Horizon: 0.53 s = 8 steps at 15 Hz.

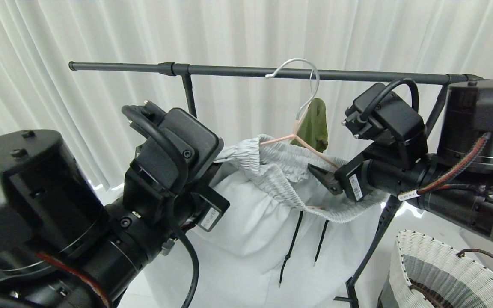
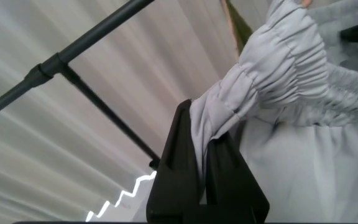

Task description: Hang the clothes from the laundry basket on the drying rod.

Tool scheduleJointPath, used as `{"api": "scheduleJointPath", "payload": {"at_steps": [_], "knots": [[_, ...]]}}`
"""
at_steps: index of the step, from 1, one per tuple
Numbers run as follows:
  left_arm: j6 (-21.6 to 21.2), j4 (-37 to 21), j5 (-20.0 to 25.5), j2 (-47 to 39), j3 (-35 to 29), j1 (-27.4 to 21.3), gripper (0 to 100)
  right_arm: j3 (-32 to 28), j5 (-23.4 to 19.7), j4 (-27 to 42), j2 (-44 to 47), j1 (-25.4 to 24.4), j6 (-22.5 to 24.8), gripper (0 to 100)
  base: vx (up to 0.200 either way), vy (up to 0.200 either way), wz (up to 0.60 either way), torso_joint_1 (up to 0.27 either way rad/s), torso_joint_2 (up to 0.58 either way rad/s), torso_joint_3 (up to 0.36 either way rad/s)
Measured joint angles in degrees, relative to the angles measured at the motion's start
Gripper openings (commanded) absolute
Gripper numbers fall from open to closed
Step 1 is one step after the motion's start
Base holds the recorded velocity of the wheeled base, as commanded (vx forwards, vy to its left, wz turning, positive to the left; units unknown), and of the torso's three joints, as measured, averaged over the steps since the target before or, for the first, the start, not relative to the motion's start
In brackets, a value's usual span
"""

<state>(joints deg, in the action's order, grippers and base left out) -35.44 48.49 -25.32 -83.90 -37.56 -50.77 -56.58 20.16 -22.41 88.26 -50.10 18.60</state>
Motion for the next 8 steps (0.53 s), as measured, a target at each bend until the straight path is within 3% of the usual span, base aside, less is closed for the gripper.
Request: {"api": "scheduleJointPath", "payload": {"at_steps": [1, 8], "knots": [[0.0, 0.0, 0.0, 0.0, 0.1, -0.4, 0, -0.1, 0.0, -0.9, 0.3, 0.0, 0.0, 0, 0.000, 0.000, 0.00, 0.000, 0.00, 0.000], [0.1, 0.1, 0.1, -0.1, 0.3, -0.7, 0, -0.1, 0.0, -3.1, 1.4, 0.0, 0.9, 0, 0.000, 0.000, 0.00, 0.000, 0.00, 0.000]]}}
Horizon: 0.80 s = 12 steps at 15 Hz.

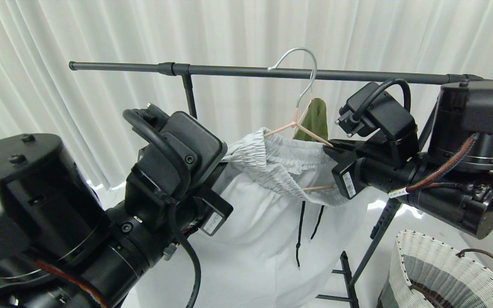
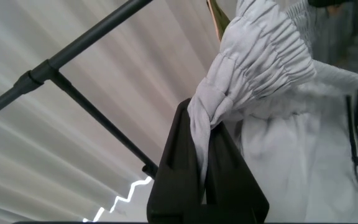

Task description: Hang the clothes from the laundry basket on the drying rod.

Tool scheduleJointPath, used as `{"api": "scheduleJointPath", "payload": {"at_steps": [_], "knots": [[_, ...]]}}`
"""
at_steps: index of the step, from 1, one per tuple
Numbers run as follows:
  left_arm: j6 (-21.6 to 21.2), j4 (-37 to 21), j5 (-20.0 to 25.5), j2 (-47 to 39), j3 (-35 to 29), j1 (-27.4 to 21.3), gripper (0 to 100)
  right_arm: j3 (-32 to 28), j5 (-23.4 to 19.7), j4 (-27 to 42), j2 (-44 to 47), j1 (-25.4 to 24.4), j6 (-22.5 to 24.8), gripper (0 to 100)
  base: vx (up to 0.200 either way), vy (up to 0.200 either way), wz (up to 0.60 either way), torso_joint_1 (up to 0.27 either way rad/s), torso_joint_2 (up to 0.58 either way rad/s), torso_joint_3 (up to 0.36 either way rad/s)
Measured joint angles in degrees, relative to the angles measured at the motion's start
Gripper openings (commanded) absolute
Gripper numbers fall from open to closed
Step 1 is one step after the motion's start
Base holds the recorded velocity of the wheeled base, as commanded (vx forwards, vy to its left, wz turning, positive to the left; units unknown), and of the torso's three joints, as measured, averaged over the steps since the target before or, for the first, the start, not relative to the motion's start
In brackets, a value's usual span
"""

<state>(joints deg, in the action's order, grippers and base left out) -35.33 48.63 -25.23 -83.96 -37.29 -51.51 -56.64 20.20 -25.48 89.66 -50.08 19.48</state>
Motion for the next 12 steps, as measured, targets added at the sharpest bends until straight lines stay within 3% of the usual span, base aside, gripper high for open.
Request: {"api": "scheduleJointPath", "payload": {"at_steps": [8, 9, 12], "knots": [[-0.5, 1.8, 0.1, -0.1, -0.3, 0.0, 0, 0.1, 0.0, -1.0, -0.2, -0.3, 0.0, 0, 0.000, 0.000, 0.00, 0.000, 0.00, 0.000], [-0.6, 3.8, 0.2, -0.3, -0.2, 0.0, 0, 0.1, 0.0, -1.1, -0.3, -0.4, 0.1, 100, 0.000, 0.000, 0.00, 0.000, 0.00, 0.000], [-2.3, 7.3, 2.7, -1.3, -0.1, 0.0, 0, 0.1, 0.0, -1.1, -0.9, -0.4, 0.3, 100, 0.000, 0.000, 0.00, 0.000, 0.00, 0.000]]}}
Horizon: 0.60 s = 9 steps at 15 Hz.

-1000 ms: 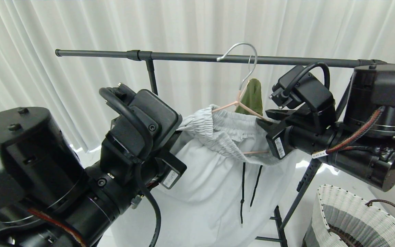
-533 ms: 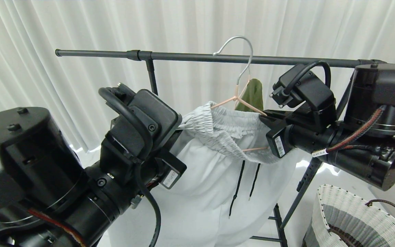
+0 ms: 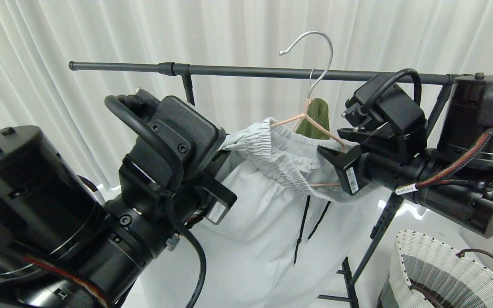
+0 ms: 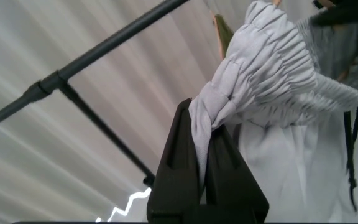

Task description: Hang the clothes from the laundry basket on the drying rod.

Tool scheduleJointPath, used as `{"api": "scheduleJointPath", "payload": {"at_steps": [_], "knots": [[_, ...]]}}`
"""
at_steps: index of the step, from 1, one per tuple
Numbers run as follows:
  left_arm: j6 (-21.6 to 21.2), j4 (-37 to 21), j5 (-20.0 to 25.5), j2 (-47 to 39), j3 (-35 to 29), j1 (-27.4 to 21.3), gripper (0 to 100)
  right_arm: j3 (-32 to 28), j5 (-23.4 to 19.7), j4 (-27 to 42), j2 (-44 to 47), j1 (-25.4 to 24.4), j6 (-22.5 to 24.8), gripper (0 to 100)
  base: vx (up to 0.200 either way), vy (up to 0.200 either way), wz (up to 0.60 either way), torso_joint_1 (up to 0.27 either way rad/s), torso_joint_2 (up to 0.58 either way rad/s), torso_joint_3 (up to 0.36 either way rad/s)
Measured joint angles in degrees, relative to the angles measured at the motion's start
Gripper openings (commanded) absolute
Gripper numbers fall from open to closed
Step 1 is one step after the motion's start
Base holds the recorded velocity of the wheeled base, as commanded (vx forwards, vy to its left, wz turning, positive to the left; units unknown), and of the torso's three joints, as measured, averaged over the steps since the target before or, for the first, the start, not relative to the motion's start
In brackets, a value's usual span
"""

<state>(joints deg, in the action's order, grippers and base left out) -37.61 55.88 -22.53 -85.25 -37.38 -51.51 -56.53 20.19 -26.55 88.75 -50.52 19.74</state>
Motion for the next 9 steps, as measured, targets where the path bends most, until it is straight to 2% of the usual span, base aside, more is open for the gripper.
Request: {"api": "scheduleJointPath", "payload": {"at_steps": [1, 4, 9], "knots": [[-1.4, 1.3, 1.5, -0.4, 0.0, 0.0, 0, 0.0, 0.0, 0.0, -0.2, 0.0, 0.0, 100, 0.000, 0.000, 0.00, 0.000, 0.00, 0.000], [-2.0, 2.8, 2.3, -1.2, -0.1, 0.0, 0, -0.1, 0.0, -0.6, -0.3, 0.2, 0.0, 100, 0.000, 0.000, 0.00, 0.000, 0.00, 0.000], [-2.0, 2.8, 2.4, -1.6, 0.0, 0.0, 0, 0.4, 0.0, -7.0, 0.3, 0.9, 0.2, 100, 0.000, 0.000, 0.00, 0.000, 0.00, 0.000]]}}
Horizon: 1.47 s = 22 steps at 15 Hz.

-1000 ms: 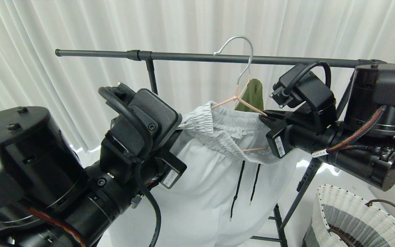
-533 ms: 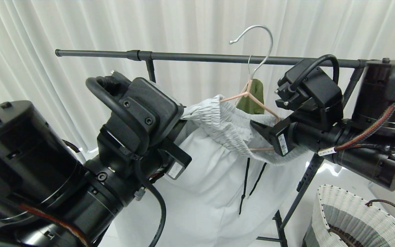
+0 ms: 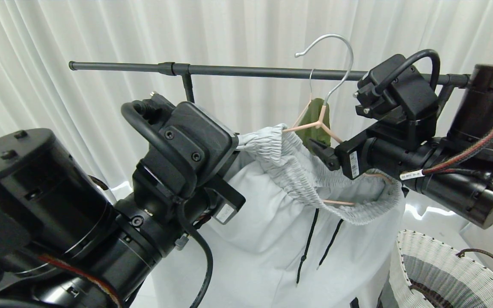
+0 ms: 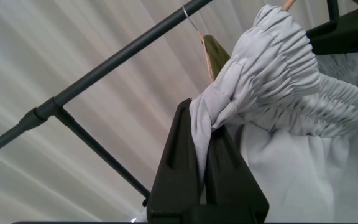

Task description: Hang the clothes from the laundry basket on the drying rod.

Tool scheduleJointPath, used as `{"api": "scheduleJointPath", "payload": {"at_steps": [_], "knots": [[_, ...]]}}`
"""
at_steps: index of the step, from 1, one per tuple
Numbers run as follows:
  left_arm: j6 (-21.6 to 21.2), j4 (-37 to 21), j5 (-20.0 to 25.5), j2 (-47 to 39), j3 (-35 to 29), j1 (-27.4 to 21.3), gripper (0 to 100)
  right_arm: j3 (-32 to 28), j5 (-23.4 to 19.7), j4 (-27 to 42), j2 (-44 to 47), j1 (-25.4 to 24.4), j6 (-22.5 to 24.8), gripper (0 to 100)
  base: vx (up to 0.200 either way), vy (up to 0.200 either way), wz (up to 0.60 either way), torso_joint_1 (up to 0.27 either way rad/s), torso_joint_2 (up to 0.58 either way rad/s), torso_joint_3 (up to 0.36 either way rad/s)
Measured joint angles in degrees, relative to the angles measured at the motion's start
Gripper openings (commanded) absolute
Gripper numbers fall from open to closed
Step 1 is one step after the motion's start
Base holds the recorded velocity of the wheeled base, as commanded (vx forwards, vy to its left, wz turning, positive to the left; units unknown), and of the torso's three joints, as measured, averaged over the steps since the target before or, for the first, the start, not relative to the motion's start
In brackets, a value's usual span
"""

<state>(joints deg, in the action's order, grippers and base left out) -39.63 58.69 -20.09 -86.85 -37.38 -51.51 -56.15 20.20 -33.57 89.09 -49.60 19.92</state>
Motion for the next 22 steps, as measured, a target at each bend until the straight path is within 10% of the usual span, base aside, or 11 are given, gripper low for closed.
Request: {"api": "scheduleJointPath", "payload": {"at_steps": [19, 20, 22], "knots": [[0.1, 0.1, 0.1, 0.1, -0.2, 0.0, 0, 0.9, 0.0, -1.6, 0.5, 2.4, 0.0, 100, 0.000, 0.000, 0.00, 0.000, 0.00, 0.000], [0.1, 0.1, 0.1, 0.1, -0.2, 0.0, 0, 0.9, 0.0, -2.5, 0.7, 2.5, 0.1, 0, 0.000, 0.000, 0.00, 0.000, 0.00, 0.000], [0.2, 0.1, 0.1, 0.2, -0.2, 0.0, 0, 1.1, 0.0, -2.7, 1.0, 2.6, 0.2, 0, 0.000, 0.000, 0.00, 0.000, 0.00, 0.000]]}}
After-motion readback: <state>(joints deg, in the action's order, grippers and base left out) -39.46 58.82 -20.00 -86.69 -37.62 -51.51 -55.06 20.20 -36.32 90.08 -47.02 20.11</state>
